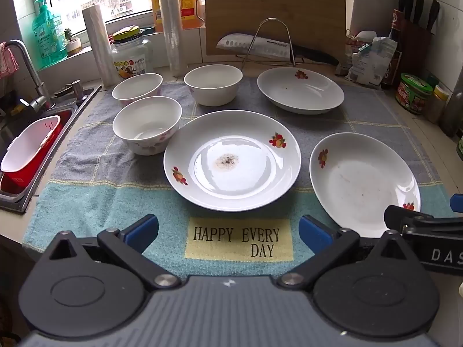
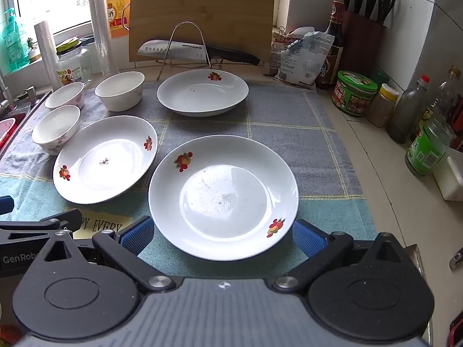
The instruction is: Organize plates and bowls
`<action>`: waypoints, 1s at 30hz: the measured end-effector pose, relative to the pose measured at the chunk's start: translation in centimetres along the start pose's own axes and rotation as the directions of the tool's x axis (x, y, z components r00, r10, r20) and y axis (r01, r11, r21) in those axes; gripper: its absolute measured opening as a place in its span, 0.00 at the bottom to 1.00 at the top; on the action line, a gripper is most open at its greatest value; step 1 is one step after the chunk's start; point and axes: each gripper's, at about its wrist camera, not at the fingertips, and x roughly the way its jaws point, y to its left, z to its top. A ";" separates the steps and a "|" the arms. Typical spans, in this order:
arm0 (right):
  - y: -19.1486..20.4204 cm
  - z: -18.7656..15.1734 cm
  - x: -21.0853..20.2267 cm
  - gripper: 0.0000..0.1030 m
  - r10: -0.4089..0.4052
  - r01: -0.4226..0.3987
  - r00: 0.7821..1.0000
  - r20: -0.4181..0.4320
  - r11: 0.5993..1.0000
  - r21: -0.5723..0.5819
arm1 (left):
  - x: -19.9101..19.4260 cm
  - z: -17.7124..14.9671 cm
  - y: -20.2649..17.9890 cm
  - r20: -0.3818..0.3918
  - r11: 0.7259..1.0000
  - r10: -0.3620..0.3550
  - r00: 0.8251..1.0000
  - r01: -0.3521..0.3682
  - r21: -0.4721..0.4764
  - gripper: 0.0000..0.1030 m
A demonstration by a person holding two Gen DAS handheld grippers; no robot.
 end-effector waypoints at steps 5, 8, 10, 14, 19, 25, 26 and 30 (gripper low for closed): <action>0.0 0.0 -0.1 1.00 0.003 -0.003 1.000 0.003 1.000 0.002 | 0.0 0.0 0.0 0.000 1.000 -0.003 1.000 0.003 -0.005 0.99; 0.0 0.0 -0.1 1.00 0.005 -0.005 1.000 0.004 1.000 0.002 | 0.0 0.0 0.0 0.000 1.000 -0.003 1.000 0.003 -0.004 0.99; 0.0 0.0 -0.2 1.00 0.005 -0.005 1.000 0.005 1.000 0.001 | 0.0 -0.1 0.1 0.002 1.000 -0.003 1.000 0.003 -0.005 0.99; 0.0 -0.1 -0.2 1.00 0.005 -0.005 1.000 0.005 1.000 0.002 | -0.2 -0.1 0.0 0.004 1.000 -0.003 1.000 0.003 -0.005 0.99; -0.1 0.1 -0.5 1.00 0.007 -0.007 1.000 0.006 1.000 0.003 | -0.2 -0.1 0.0 0.004 1.000 -0.004 1.000 0.004 -0.004 0.99; -0.2 0.1 -0.6 1.00 0.007 -0.007 1.000 0.007 1.000 0.003 | -0.3 -0.1 0.1 0.006 1.000 -0.003 1.000 0.003 -0.003 0.99; -0.2 0.1 -0.6 1.00 0.007 -0.007 1.000 0.008 1.000 0.003 | -0.3 0.0 0.1 0.005 1.000 -0.004 1.000 0.004 -0.003 0.99; -0.2 0.0 -0.5 1.00 0.008 -0.008 1.000 0.010 1.000 0.003 | -0.5 0.1 0.0 0.007 1.000 0.000 1.000 0.000 -0.001 0.99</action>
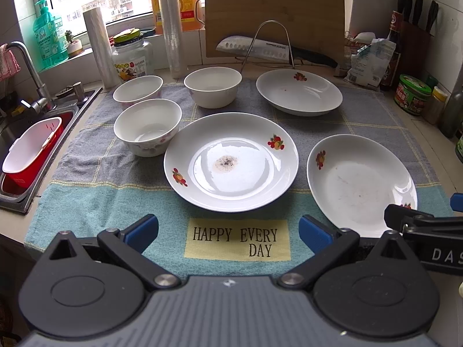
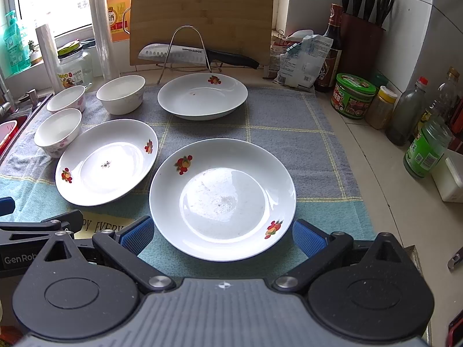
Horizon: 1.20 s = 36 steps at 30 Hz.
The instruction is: Organize plates and bowls
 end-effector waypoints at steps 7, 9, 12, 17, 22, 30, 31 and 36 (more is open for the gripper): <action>0.0 0.3 -0.1 1.00 0.003 -0.003 1.000 0.002 1.000 -0.001 | -0.3 0.0 -0.2 0.003 1.000 0.006 1.000 -0.006 -0.003 0.99; -0.3 0.1 -0.3 1.00 0.004 -0.004 1.000 0.004 1.000 -0.001 | -0.3 0.0 -0.2 0.004 1.000 0.006 1.000 -0.006 -0.003 0.99; -0.2 0.2 -0.3 1.00 0.005 -0.005 1.000 0.004 1.000 -0.002 | -0.4 0.0 -0.2 0.004 1.000 0.005 1.000 -0.005 -0.003 0.99; -0.3 0.2 -0.2 1.00 0.007 -0.007 1.000 0.010 1.000 -0.003 | -0.4 0.1 0.0 0.005 1.000 0.006 1.000 -0.006 -0.004 0.99; -0.4 0.2 -0.2 1.00 0.008 -0.008 1.000 0.012 1.000 -0.004 | -0.5 0.2 -0.2 0.005 1.000 0.011 1.000 -0.011 -0.005 0.99; -0.4 0.2 -0.2 1.00 0.009 -0.009 1.000 0.012 1.000 -0.003 | -0.6 0.4 -0.5 0.005 1.000 0.018 1.000 -0.018 -0.005 0.99; -0.4 0.2 -0.2 1.00 0.009 -0.009 1.000 0.013 1.000 -0.003 | -0.7 0.4 -0.5 0.005 1.000 0.019 1.000 -0.019 -0.006 0.99; -0.6 0.3 -0.2 1.00 0.012 -0.012 1.000 0.014 1.000 -0.003 | -0.7 0.4 -0.5 0.006 1.000 0.019 1.000 -0.019 -0.005 0.99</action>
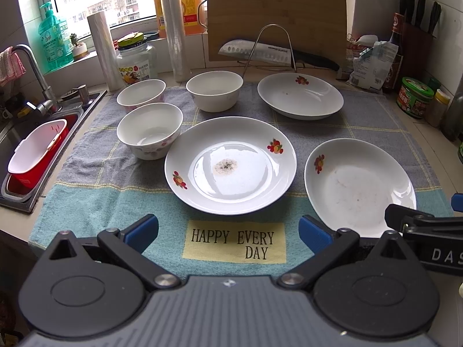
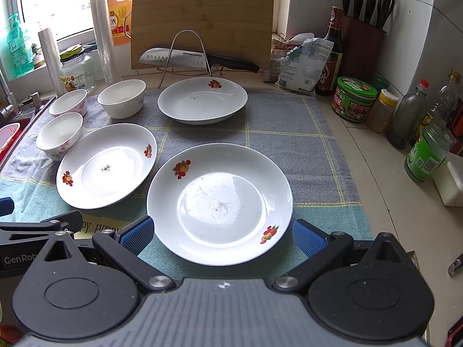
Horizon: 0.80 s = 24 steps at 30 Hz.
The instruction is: Organize plates and bowls
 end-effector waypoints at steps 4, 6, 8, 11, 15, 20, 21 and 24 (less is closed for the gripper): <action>0.0 0.0 0.0 1.00 0.000 0.000 1.000 0.000 1.000 0.000 | -0.1 0.0 -0.1 0.001 1.000 0.002 1.000 -0.002 -0.001 0.99; 0.0 -0.1 0.0 1.00 0.000 0.000 1.000 0.000 1.000 0.001 | -0.1 -0.1 -0.1 0.001 1.000 0.003 1.000 -0.003 -0.001 0.99; 0.0 -0.1 0.0 1.00 0.000 0.000 1.000 0.000 1.000 0.000 | -0.1 -0.1 -0.2 0.001 1.000 0.003 1.000 -0.003 -0.001 0.99; 0.0 -0.1 -0.1 1.00 -0.001 0.001 1.000 0.000 1.000 0.001 | -0.1 -0.1 -0.2 0.002 1.000 0.003 1.000 -0.003 -0.001 0.99; -0.3 -0.1 -0.1 1.00 0.001 -0.001 1.000 0.004 1.000 0.002 | -0.2 -0.2 -0.3 0.002 1.000 0.005 1.000 -0.005 0.000 0.99; -0.4 -0.2 -0.2 1.00 0.001 -0.001 1.000 0.009 1.000 0.002 | -0.3 -0.2 -0.5 0.004 1.000 0.005 1.000 -0.005 0.000 0.99; -0.3 -0.2 -0.2 1.00 0.000 0.000 1.000 0.010 1.000 0.001 | -0.3 -0.1 -0.6 0.004 1.000 0.006 1.000 -0.006 0.001 0.99; -0.4 -0.2 -0.3 1.00 0.001 -0.001 1.000 0.012 1.000 0.003 | -0.3 -0.1 -0.7 0.007 1.000 0.004 1.000 -0.004 0.002 0.99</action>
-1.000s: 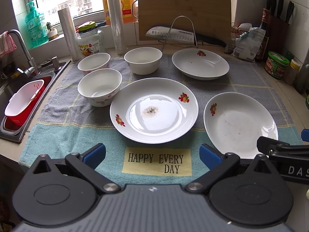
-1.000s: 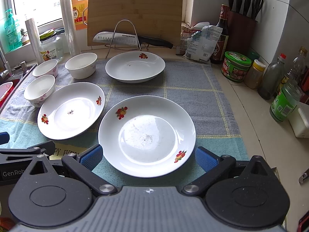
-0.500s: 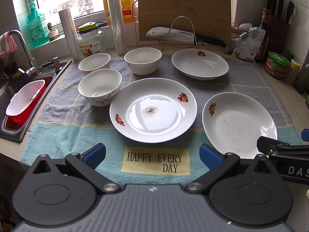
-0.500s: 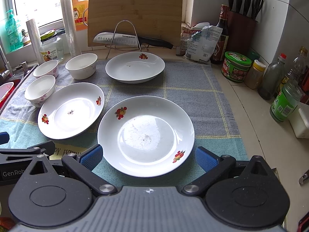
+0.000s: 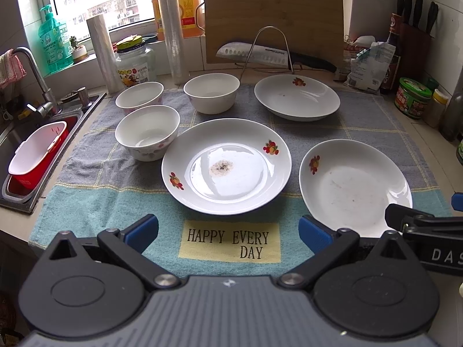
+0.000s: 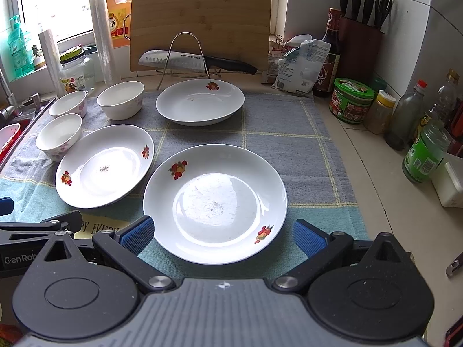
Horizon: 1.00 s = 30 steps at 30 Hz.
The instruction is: Organize plates and bowls
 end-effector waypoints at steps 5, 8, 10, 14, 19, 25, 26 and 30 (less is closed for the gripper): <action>-0.1 -0.2 0.0 1.00 0.002 -0.002 1.000 0.004 1.000 0.000 | 0.0 0.0 -0.5 0.007 1.000 -0.012 1.000 0.012 0.009 0.99; -0.3 -0.3 0.0 1.00 0.005 -0.005 1.000 0.006 1.000 -0.006 | 0.3 -0.3 -0.7 0.008 0.999 -0.030 1.000 0.030 0.026 0.99; -0.5 -0.4 0.0 1.00 0.011 -0.011 1.000 0.009 1.000 -0.002 | 0.5 -0.5 -0.9 0.009 0.998 -0.039 0.999 0.039 0.041 0.99; -0.8 -0.6 0.2 1.00 0.009 -0.009 1.000 0.015 1.000 -0.004 | 0.9 -0.9 -1.3 0.009 0.995 -0.069 0.998 0.068 0.068 0.99; -1.4 -0.7 0.5 1.00 0.012 -0.012 1.000 0.020 1.000 0.007 | 1.7 -1.6 -1.8 -0.002 0.987 -0.120 0.993 0.119 0.106 0.99; -2.4 -1.3 1.3 1.00 0.009 -0.009 1.000 0.015 1.000 0.014 | 3.1 -2.6 -2.7 -0.035 0.971 -0.186 0.982 0.189 0.146 0.99; -2.6 -1.4 1.5 1.00 0.006 -0.006 1.000 0.012 1.000 0.017 | 3.3 -2.7 -2.9 -0.042 0.968 -0.196 0.980 0.200 0.153 0.99; -3.6 -2.0 2.3 1.00 0.004 -0.004 1.000 -0.001 0.999 0.047 | 4.5 -3.4 -3.8 -0.061 0.952 -0.229 0.972 0.236 0.195 0.99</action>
